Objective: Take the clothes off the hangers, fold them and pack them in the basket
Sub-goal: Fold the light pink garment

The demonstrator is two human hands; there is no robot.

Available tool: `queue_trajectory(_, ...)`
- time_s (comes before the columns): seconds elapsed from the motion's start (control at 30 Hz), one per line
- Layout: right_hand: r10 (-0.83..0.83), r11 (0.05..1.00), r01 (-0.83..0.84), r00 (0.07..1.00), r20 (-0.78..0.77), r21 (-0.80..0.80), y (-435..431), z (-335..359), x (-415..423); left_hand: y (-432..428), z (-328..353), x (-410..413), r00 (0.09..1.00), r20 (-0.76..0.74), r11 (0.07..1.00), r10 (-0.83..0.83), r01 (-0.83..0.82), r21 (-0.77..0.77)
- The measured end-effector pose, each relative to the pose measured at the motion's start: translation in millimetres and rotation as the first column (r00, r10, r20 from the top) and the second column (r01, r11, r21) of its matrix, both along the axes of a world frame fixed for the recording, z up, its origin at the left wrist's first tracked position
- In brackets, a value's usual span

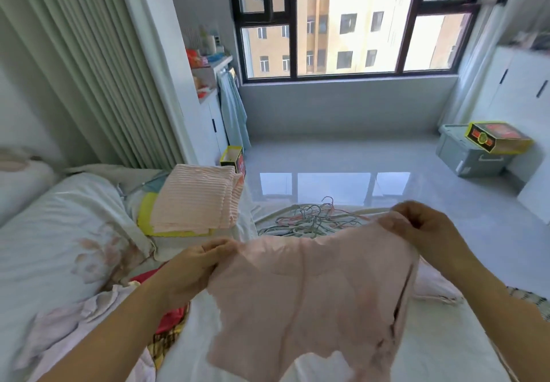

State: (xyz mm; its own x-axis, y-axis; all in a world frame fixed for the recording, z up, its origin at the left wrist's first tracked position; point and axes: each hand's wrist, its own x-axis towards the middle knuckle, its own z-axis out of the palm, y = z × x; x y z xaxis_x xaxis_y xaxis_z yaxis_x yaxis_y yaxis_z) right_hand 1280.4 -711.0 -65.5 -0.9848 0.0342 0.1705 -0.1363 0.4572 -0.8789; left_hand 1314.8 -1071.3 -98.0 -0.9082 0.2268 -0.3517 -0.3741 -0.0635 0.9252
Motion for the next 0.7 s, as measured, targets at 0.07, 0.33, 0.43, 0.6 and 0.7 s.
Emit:
queue_trajectory(0.07,0.027,0.998,-0.021,0.995,-0.094,0.065,-7.4,21.7,-2.6,0.0,-16.0,11.2,0.984,0.162,0.987,-0.071,0.092,-0.129)
queue_trajectory(0.33,0.034,0.997,-0.023,0.989,-0.145,0.075,-9.2,52.5,-21.9,23.4,-2.5,9.7,0.977,-0.001,0.977,-0.214,0.214,-0.022)
queue_trajectory(0.43,0.018,0.996,-0.017,1.0,0.008,-0.089,8.2,55.2,-27.2,27.2,20.8,3.7,0.981,-0.18,0.994,-0.068,0.081,0.067)
queue_trajectory(0.6,0.052,0.998,-0.05,0.997,0.058,-0.038,18.2,61.9,-25.6,36.1,67.6,3.5,0.95,-0.301,0.99,-0.085,0.046,-0.135)
queue_trajectory(0.7,0.225,0.974,-0.224,0.97,0.095,-0.021,22.3,81.3,-23.6,37.5,91.5,-0.6,0.914,-0.393,0.922,-0.095,-0.068,-0.381)
